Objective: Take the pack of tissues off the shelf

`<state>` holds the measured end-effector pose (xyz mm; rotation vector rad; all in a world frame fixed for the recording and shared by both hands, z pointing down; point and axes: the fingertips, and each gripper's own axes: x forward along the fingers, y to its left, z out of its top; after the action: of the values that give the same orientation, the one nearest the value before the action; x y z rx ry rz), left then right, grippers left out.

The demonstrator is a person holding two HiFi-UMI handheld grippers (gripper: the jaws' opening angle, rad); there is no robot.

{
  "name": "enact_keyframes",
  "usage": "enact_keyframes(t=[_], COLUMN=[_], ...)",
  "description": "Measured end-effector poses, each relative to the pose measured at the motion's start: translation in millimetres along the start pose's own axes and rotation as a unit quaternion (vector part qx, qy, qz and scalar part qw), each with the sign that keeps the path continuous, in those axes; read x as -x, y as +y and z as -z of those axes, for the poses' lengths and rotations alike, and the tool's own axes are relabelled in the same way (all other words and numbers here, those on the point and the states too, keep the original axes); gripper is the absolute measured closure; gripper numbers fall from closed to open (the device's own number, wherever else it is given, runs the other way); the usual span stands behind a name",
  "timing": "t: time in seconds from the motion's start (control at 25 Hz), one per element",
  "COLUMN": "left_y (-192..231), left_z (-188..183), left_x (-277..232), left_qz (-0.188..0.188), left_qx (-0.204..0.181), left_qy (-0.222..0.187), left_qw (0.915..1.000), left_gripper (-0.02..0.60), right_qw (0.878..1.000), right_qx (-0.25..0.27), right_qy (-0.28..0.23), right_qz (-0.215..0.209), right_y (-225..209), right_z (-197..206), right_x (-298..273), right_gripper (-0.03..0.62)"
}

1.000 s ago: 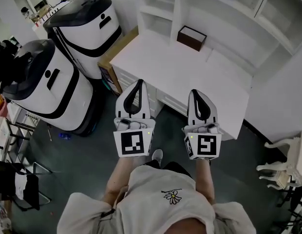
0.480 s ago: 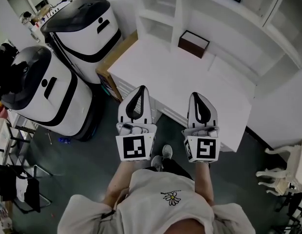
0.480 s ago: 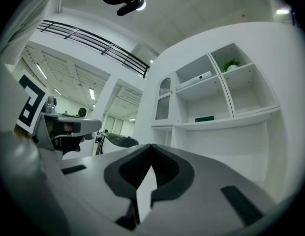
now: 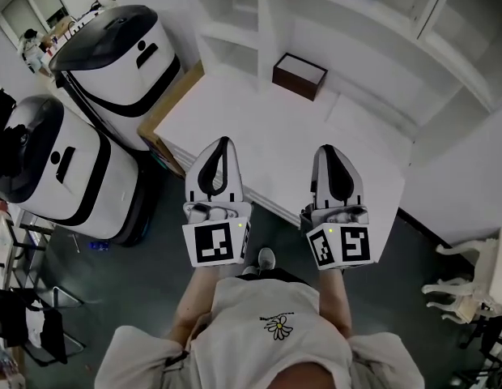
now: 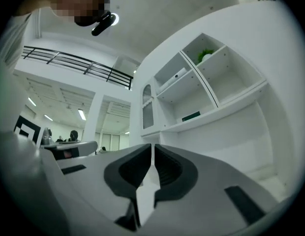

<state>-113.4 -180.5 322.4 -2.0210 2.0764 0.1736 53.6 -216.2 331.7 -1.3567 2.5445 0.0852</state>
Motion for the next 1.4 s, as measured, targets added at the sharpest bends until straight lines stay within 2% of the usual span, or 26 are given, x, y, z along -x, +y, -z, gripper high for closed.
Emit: enact_keyframes(t=[0.08, 0.16, 0.2, 0.28, 0.36, 0.4, 0.6, 0.72, 1.04, 1.16, 1.24, 1.4], left_y=[-8, -15, -19, -24, -27, -29, -30, -27, -18, -15, -14, -16], left_z=[-1, -2, -2, -1, 2, 5, 12, 16, 18, 17, 14, 12], left_x=[-7, -14, -17, -23, -30, -35, -61, -79, -126, -143, -155, -178], left_qz=[0.004, 0.009, 0.012, 0.017, 0.022, 0.025, 0.045, 0.052, 0.076, 0.083, 0.091, 0.112], left_qx=[-0.005, -0.008, -0.008, -0.006, -0.001, 0.001, 0.011, 0.024, 0.026, 0.017, 0.013, 0.017], left_qy=[-0.005, -0.008, -0.009, -0.012, -0.010, -0.008, 0.001, 0.013, 0.005, -0.008, -0.015, -0.021], left_qw=[1.0000, 0.9999, 0.9999, 0.9998, 0.9997, 0.9996, 0.9989, 0.9983, 0.9968, 0.9964, 0.9956, 0.9934], left_gripper=[0.581, 0.581, 0.581, 0.581, 0.581, 0.581, 0.581, 0.581, 0.581, 0.581, 0.581, 0.581], right_qw=[1.000, 1.000, 1.000, 0.998, 0.998, 0.998, 0.997, 0.997, 0.997, 0.997, 0.998, 0.998], right_qx=[0.011, -0.009, -0.025, -0.049, -0.055, -0.055, -0.079, -0.063, -0.019, -0.013, 0.016, 0.050], right_qy=[0.001, -0.003, -0.006, -0.009, -0.002, 0.005, 0.020, 0.033, 0.063, 0.058, 0.055, 0.012], right_qz=[-0.002, -0.011, -0.017, -0.030, -0.038, -0.038, -0.009, 0.009, 0.043, 0.043, 0.037, 0.026], right_y=[-11, -21, -25, -30, -34, -37, -59, -70, -94, -102, -104, -110], right_z=[-3, -7, -9, -9, -2, 3, 16, 19, 21, 9, -5, -55], right_x=[-5, -11, -14, -22, -31, -35, -50, -59, -81, -93, -107, -147], right_gripper=[0.576, 0.479, 0.402, 0.167, 0.049, 0.023, 0.017, 0.017, 0.019, 0.019, 0.019, 0.019])
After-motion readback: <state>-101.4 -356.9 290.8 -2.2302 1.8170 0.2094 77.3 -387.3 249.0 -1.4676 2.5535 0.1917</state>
